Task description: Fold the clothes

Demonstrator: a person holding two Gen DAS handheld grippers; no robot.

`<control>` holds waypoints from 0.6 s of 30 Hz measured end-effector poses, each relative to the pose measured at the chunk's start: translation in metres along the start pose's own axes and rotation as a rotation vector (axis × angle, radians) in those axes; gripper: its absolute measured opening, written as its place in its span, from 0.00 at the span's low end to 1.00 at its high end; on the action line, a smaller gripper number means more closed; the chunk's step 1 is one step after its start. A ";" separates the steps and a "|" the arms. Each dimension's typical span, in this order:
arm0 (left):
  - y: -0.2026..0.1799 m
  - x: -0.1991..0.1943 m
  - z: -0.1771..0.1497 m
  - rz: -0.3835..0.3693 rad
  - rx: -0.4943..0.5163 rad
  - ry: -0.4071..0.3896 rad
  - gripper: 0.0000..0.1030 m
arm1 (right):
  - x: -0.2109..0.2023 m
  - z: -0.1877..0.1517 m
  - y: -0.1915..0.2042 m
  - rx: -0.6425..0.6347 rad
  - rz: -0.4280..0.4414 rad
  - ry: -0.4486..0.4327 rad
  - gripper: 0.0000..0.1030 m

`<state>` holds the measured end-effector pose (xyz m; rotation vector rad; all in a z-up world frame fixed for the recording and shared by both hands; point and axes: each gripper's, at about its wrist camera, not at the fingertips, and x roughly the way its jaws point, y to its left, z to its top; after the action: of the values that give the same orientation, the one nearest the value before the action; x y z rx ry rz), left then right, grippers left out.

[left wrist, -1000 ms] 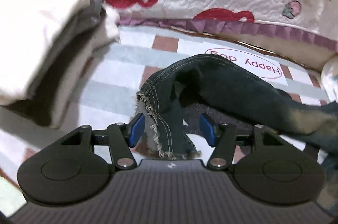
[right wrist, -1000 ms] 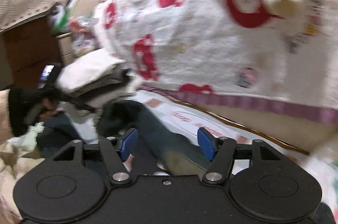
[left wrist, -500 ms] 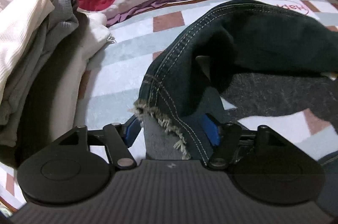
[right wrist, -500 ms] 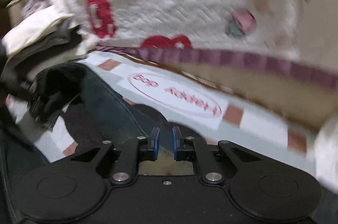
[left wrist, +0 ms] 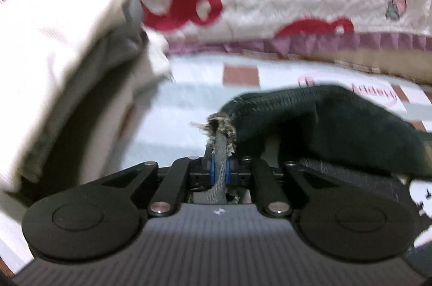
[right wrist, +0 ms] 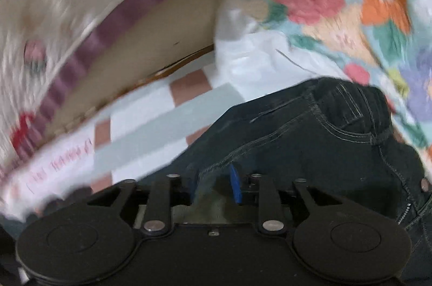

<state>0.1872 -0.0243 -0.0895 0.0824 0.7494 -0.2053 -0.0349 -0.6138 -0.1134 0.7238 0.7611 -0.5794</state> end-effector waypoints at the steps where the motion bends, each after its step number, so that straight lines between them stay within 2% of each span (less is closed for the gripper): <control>1: 0.001 -0.004 0.003 0.015 -0.001 -0.026 0.06 | 0.001 0.007 -0.006 0.039 0.012 0.011 0.47; 2: 0.001 -0.010 0.006 0.033 0.002 -0.062 0.06 | 0.006 0.013 -0.011 0.077 0.026 0.031 0.51; 4: 0.003 -0.021 0.011 0.053 0.014 -0.118 0.06 | 0.018 0.021 -0.017 0.146 0.050 0.070 0.52; 6: 0.003 -0.033 0.015 0.058 0.025 -0.159 0.06 | 0.031 0.024 -0.016 0.183 0.017 0.084 0.53; 9: 0.004 -0.044 0.022 0.042 0.015 -0.177 0.06 | 0.052 0.027 -0.013 0.222 -0.034 0.098 0.53; 13: 0.007 -0.058 0.025 0.023 -0.012 -0.202 0.06 | 0.073 0.034 -0.016 0.290 -0.053 0.108 0.54; 15: 0.005 -0.063 0.026 0.026 -0.002 -0.213 0.06 | 0.081 0.038 -0.017 0.320 -0.053 0.116 0.62; 18: 0.003 -0.068 0.029 0.023 -0.004 -0.223 0.06 | 0.093 0.043 -0.015 0.324 -0.083 0.126 0.65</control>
<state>0.1583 -0.0153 -0.0219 0.0634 0.5264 -0.1875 0.0272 -0.6748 -0.1690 1.0389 0.8257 -0.7476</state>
